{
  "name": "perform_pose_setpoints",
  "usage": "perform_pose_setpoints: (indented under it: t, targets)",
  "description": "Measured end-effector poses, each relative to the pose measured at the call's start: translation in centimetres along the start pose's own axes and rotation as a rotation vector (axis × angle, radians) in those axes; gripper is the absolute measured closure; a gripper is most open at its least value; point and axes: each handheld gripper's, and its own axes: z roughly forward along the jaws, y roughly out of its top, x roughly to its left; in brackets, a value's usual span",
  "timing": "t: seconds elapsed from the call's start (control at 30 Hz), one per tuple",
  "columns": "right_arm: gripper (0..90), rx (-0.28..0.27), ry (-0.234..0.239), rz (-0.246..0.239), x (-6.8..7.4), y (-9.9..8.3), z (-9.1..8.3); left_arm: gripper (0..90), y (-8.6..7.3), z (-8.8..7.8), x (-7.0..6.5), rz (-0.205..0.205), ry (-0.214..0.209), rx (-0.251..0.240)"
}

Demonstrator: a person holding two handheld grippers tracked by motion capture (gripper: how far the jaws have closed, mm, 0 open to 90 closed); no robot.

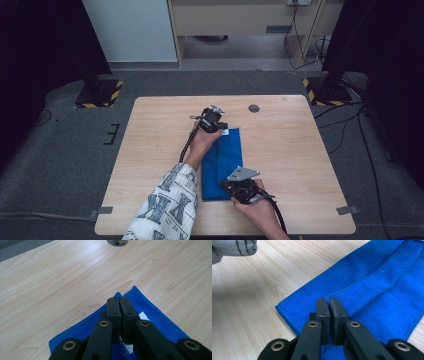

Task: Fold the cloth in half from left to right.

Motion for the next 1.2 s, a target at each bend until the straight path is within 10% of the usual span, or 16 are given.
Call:
perform_pose_setpoints:
  t: [1.2]
  targets:
    - [86.8, 0.010, -0.016, 0.020, -1.0, -1.6, -1.3, 87.0, 0.4, 1.7, -1.3, -0.009, -0.003, 0.003]
